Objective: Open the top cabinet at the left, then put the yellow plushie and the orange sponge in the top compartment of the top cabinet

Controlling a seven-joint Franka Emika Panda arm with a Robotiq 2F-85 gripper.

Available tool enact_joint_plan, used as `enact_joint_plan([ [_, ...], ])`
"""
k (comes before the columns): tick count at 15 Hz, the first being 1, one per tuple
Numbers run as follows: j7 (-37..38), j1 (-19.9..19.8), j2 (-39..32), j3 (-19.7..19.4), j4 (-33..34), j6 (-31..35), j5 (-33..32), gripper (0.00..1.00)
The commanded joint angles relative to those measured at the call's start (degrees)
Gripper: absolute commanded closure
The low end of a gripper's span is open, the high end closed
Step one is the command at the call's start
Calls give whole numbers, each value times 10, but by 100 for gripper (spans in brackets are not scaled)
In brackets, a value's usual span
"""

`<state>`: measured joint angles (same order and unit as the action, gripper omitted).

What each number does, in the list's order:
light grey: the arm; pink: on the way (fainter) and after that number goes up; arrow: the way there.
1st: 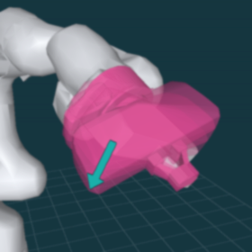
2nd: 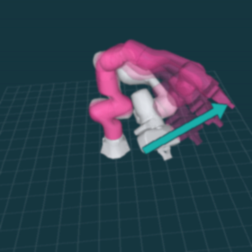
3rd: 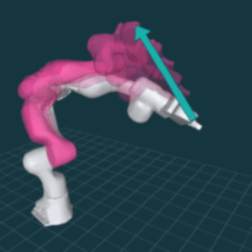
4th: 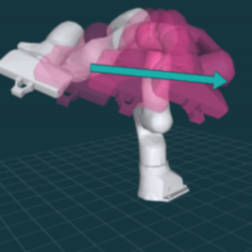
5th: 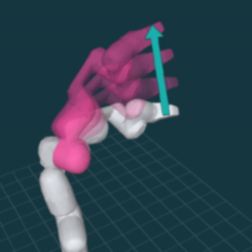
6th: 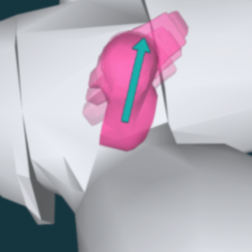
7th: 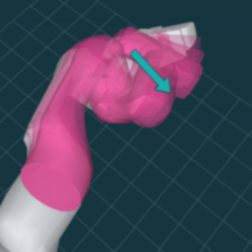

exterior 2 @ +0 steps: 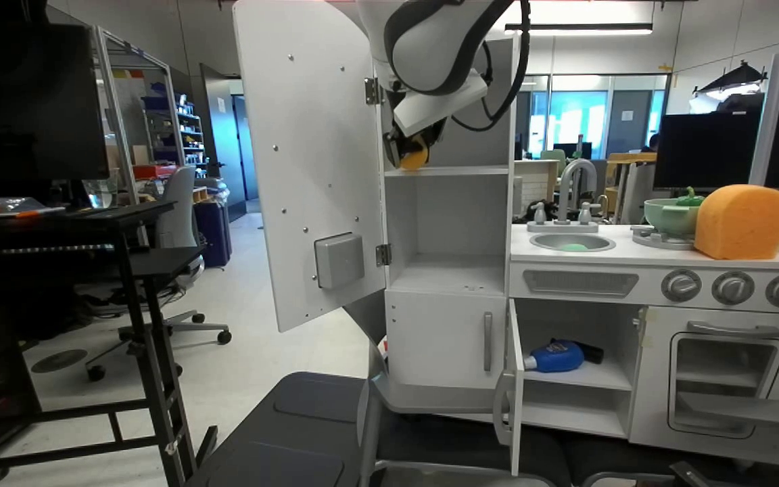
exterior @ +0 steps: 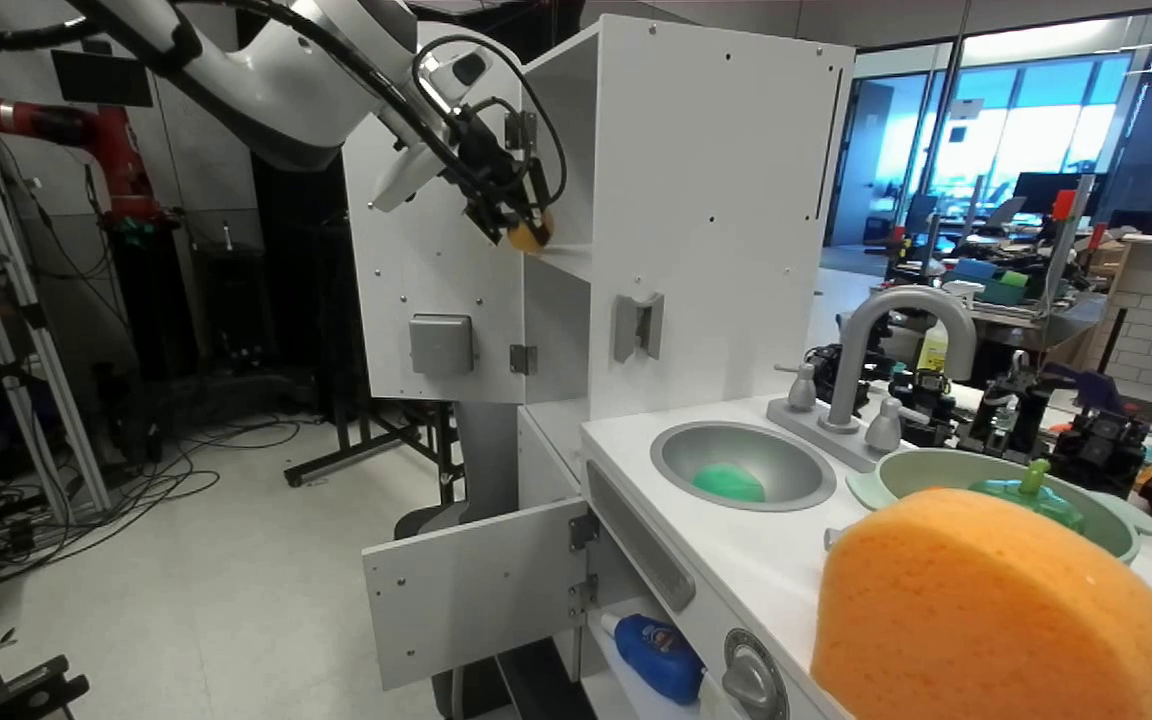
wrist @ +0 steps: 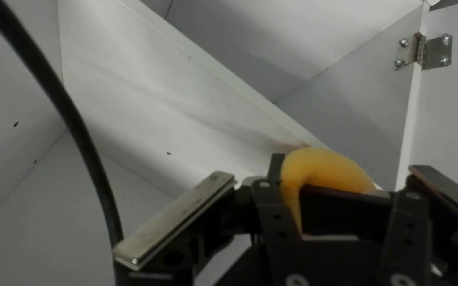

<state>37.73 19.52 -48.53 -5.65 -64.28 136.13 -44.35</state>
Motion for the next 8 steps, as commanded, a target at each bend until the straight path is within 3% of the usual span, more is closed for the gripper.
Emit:
enact_joint_plan([
  [1,-6,6,-22,-20,51,-16,12,100],
  [3,10,4,-19,-33,36,-2,2,100],
  [4,5,9,-31,-36,60,-19,4,100],
  [5,17,4,-28,-42,42,-4,1,75],
  [6,22,3,-29,-46,39,-1,0,74],
  [8,24,5,-42,-51,55,-12,3,60],
])
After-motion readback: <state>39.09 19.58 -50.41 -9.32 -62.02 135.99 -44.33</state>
